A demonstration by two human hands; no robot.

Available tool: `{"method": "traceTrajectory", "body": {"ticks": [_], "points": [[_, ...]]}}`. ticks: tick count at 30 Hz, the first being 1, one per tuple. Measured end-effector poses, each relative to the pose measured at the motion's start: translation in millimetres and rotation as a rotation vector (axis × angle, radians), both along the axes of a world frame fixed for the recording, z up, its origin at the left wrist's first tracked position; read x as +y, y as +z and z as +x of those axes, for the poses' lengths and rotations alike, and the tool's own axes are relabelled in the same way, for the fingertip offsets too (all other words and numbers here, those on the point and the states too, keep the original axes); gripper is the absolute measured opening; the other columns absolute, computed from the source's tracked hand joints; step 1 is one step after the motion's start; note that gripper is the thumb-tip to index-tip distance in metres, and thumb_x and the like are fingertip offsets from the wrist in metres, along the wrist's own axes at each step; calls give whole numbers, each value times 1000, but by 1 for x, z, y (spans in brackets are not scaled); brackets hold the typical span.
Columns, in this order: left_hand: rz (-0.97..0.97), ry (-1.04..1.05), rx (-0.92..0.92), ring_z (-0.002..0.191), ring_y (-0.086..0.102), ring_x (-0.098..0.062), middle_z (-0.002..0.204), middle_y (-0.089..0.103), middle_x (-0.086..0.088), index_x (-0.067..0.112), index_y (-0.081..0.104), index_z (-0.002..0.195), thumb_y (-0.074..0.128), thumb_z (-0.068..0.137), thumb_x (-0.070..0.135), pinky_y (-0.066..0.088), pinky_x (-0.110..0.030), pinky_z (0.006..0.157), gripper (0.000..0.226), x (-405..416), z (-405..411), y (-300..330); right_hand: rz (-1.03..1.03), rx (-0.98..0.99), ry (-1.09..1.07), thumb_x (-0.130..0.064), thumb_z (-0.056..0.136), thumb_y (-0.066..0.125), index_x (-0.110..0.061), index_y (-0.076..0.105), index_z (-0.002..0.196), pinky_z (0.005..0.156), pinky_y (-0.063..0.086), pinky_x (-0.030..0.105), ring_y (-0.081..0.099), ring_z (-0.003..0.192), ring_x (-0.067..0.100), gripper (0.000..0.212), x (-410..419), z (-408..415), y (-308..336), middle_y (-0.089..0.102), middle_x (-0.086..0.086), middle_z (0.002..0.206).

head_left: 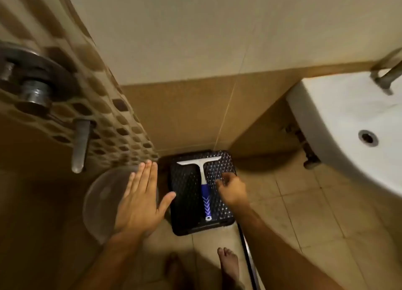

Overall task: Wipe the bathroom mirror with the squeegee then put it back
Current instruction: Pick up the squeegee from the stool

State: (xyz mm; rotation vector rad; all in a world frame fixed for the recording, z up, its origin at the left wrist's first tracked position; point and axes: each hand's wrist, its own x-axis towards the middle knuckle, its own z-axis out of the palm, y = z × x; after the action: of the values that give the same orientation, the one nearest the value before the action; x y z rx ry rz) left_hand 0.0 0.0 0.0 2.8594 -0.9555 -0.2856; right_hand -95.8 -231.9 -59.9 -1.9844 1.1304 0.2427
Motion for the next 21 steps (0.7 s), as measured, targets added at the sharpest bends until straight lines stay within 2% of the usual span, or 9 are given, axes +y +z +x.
{"method": "traceTrajectory", "body": {"ticks": [4,6,9,12,15,17,19,20,21], "points": [[34,-21,57,144,4,-21,155,14,-11,5,16,148,11,87,72,14,-44,116,92,2,-18,-50,150,65,-106,-30,88,67,-7,58,128,94,46,30,63,114,28,47,26,-11,-61,67,14,124],[8,-25,70,144,5,-22,155,15,-12,4,18,148,15,88,71,14,-45,115,90,3,-23,-68,210,62,-147,-31,86,69,-8,55,128,98,47,32,63,114,28,50,39,-9,-87,67,12,125],[10,-65,72,144,1,-19,156,11,-9,7,15,149,20,88,70,12,-44,116,87,1,-26,-83,222,68,-184,-36,83,71,-10,50,133,101,47,39,60,115,30,60,50,-3,-117,63,12,127],[27,-141,85,144,-2,-17,157,8,-7,10,12,150,21,88,70,10,-42,116,87,-2,-31,-94,167,85,-203,-37,81,72,-14,52,127,98,48,39,59,111,30,56,56,0,-136,58,11,124],[42,-170,72,144,1,-18,156,13,-9,9,15,150,20,88,70,8,-40,116,87,-6,-31,-97,108,75,-167,-26,84,66,-10,57,118,91,50,39,63,103,34,39,54,4,-144,64,15,114],[41,-164,69,144,2,-18,156,14,-9,8,16,149,20,88,70,8,-40,116,87,-9,-32,-94,138,54,-181,-19,84,63,-6,58,114,87,53,41,65,95,36,33,51,6,-140,67,19,107],[34,-152,65,144,2,-18,156,13,-9,8,16,149,20,88,69,9,-40,117,87,-13,-32,-86,262,19,-238,-15,83,61,-8,56,109,71,59,42,70,75,32,27,48,7,-127,69,18,96],[26,-151,63,144,2,-18,156,13,-9,7,15,150,20,88,69,9,-40,117,87,-16,-32,-79,299,1,-260,-15,82,60,-10,55,106,60,59,38,69,64,28,25,46,6,-117,69,17,91],[21,-152,61,144,1,-17,157,12,-8,8,15,150,19,88,68,9,-40,117,86,-18,-32,-70,289,-20,-266,-15,80,61,-11,56,103,58,57,34,67,61,25,24,43,5,-107,69,15,88]]}}
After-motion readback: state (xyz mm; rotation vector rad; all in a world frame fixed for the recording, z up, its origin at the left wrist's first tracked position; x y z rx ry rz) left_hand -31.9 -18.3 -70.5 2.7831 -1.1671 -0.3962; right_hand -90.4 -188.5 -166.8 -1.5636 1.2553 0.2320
